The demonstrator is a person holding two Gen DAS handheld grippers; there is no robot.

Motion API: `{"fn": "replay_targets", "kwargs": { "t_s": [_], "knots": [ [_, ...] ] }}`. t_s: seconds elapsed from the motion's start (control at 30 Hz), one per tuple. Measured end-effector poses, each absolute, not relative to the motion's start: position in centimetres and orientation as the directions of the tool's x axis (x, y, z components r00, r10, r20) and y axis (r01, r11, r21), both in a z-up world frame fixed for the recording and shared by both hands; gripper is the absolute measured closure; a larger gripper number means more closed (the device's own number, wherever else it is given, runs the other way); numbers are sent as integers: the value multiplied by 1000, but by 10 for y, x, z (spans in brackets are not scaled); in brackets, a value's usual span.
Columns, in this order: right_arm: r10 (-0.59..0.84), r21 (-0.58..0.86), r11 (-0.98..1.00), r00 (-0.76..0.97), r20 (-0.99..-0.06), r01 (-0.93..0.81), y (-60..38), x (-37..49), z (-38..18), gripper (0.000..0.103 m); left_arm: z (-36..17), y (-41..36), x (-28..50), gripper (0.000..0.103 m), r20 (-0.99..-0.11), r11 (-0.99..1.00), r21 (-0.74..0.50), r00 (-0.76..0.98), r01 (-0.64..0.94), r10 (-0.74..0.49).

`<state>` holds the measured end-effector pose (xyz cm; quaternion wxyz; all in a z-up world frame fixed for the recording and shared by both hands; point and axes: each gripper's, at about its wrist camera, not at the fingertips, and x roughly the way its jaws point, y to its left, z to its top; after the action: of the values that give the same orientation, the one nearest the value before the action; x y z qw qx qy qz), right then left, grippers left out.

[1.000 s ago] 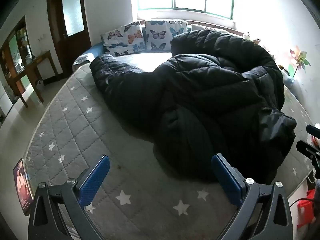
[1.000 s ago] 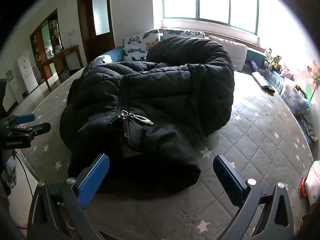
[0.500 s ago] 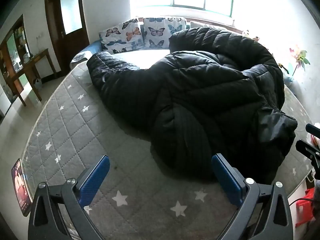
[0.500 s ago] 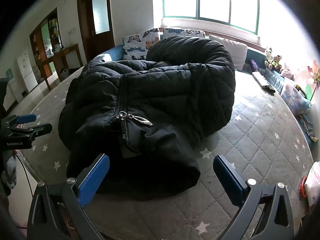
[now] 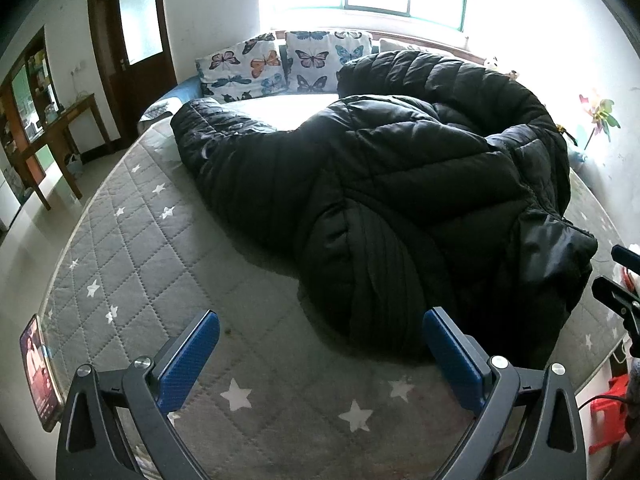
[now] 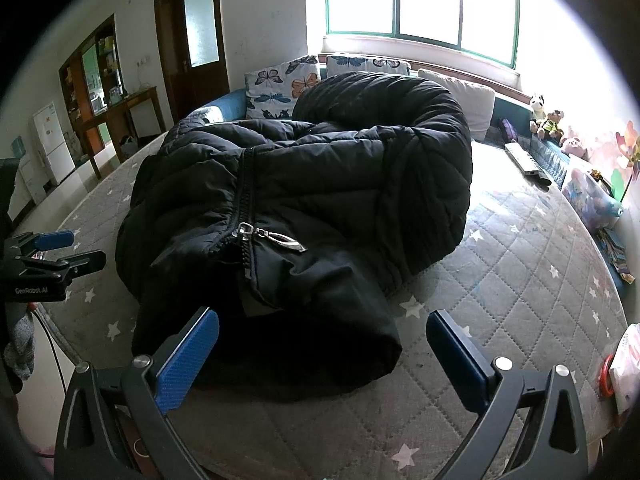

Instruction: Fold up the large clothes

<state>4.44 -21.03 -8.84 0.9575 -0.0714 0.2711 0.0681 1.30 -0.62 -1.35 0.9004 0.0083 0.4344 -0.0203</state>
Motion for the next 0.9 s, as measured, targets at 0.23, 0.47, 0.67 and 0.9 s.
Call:
{"fn": "replay_targets", "kwargs": {
  "t_s": [0.23,0.47,0.67,0.9],
  "knots": [
    [94,-102,980,844,-528,-173,-210,45,-88,0,-14,-9,14,0,-786,999,-3,617,49,-32],
    [94,-102,980,844,-528,-173,-210,45,-88,0,-15,-10,15,0,-790,999,-2,613,46,-30],
    [92,-103,980,844,-529,-172,-208,46,-89,0,-17,-8,17,0,-793,999,-5,608,44,-31],
    [95,-100,980,843,-529,-173,-208,46,-89,0,-17,-6,18,0,-796,999,-12,604,44,-36]
  ]
}}
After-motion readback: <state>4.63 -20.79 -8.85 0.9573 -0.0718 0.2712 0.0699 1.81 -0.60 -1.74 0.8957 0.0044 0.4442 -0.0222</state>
